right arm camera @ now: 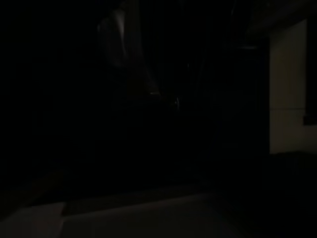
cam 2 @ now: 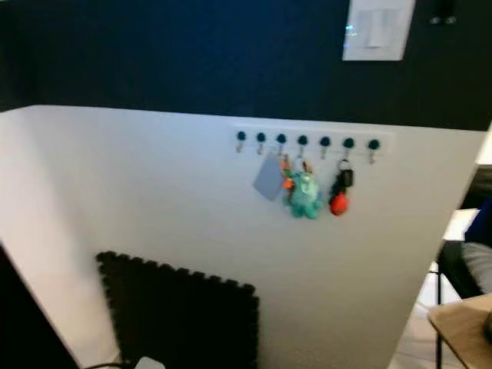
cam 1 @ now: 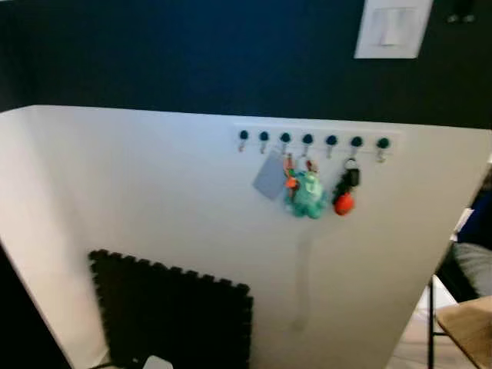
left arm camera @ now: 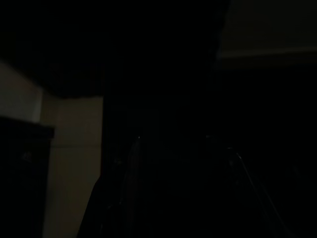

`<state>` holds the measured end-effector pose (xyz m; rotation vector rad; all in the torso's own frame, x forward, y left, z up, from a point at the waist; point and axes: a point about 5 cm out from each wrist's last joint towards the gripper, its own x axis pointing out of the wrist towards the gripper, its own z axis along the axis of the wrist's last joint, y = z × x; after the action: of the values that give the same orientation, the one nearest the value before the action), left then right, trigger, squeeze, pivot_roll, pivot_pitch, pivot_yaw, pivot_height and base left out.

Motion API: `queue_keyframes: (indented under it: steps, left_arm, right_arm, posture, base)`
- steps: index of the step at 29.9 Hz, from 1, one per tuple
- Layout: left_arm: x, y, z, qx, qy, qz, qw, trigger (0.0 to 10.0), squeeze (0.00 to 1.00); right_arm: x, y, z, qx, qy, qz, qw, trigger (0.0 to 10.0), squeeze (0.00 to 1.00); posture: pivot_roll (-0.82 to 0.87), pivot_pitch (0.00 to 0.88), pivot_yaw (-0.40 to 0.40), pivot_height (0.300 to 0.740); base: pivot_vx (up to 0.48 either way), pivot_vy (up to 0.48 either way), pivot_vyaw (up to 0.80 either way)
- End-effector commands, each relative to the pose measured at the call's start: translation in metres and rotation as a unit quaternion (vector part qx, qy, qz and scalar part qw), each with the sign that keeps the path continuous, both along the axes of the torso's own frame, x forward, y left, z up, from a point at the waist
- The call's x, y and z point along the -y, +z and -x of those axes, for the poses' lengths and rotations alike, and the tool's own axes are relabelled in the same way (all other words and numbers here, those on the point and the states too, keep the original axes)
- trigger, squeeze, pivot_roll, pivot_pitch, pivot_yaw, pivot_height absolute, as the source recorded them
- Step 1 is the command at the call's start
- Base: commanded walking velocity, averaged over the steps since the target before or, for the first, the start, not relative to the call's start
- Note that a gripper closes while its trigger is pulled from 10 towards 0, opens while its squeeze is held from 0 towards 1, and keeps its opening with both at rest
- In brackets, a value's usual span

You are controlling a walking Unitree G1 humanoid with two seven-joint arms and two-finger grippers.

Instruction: Hang keys on a hook

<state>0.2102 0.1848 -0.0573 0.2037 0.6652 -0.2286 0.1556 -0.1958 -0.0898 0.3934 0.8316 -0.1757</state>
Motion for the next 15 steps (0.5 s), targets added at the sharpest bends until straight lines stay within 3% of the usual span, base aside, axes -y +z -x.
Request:
queue_keyframes:
  steps: [1,15]
  left_arm:
    - [-0.0039,-0.0019,0.0033,-0.006,0.004,-0.004,1.0,10.0,0.0]
    - [-0.0054,-0.0017,0.0023,-0.002,0.023,-0.008,1.0,10.0,0.0]
  right_arm:
    - [-0.003,0.0003,-0.0018,0.003,0.002,0.0,1.0,10.0,0.0]
    - [-0.0011,0.001,-0.0033,0.003,-0.001,0.001,1.0,10.0,0.0]
  posture:
    - [0.06,0.005,0.021,0.74]
    - [0.06,0.0,0.022,0.74]
  base:
    - [0.0,0.0,0.0]
    - [0.0,0.0,0.0]
